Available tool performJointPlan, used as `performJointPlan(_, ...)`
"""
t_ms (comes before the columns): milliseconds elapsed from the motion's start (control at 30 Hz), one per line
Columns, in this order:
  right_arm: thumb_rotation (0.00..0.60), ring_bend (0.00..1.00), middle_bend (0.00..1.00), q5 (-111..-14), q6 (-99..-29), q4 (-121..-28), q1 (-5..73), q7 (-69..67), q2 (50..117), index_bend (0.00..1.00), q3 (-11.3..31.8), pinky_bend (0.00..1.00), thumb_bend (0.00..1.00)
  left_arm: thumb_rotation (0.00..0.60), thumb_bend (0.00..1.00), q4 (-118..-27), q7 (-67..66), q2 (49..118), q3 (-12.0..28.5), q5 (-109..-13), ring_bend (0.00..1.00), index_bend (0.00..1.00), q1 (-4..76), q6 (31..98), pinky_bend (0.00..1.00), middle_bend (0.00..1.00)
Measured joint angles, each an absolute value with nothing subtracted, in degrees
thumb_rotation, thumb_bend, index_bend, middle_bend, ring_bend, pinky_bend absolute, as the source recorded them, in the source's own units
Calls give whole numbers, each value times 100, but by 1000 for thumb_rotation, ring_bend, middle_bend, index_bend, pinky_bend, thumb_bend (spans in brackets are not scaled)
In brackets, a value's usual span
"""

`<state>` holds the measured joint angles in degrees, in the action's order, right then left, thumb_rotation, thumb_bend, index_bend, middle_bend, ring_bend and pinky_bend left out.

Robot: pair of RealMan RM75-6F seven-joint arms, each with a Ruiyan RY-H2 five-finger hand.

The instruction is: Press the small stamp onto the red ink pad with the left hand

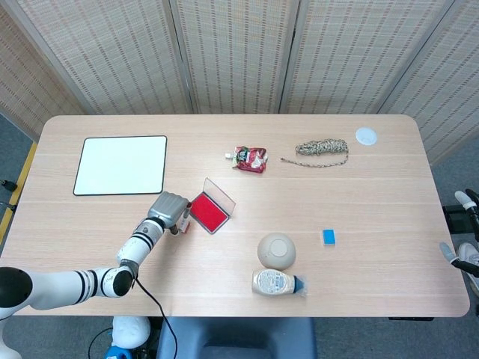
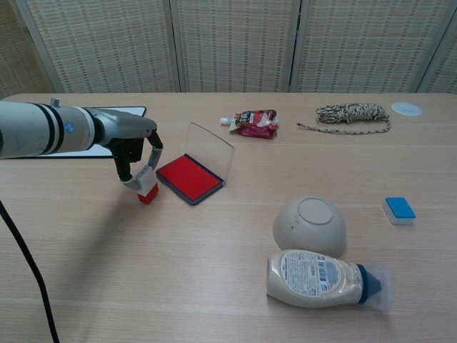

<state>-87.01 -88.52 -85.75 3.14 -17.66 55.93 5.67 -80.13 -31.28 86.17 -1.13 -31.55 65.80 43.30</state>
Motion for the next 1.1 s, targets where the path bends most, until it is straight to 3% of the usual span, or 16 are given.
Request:
performJointPlan(100,600,0,0,-8696,-8885,-8578,301,-1768,5597,0,573,0,294,600,369,-8013,-3145,8599,-101,-3150,911,657,6570,4315,936,1000)
performJointPlan(267,600,0,0,-8692,-8849,-8571,314,-1771,5602,0,572,0,294,600,285,-8042,-3197,8567,-85,-3061,897,402,6568,4306,931,1000)
performJointPlan(333,600,0,0,-8691,-8813,-8566,331,-1771,5601,0,570,0,294,600,275,-8067,-3214,8545,-80,-3013,894,357,6573,4292,930,1000)
performJointPlan(767,600,0,0,-8665,-8789,-8560,351,-1757,5609,0,581,0,294,600,257,-8294,-3387,8405,-87,-2807,879,280,6585,4421,920,1000)
performJointPlan(1100,600,0,0,-8684,-8797,-8580,354,-1685,5631,0,573,0,295,600,246,-9684,-3483,7580,-94,-3053,785,220,6363,5320,869,1000)
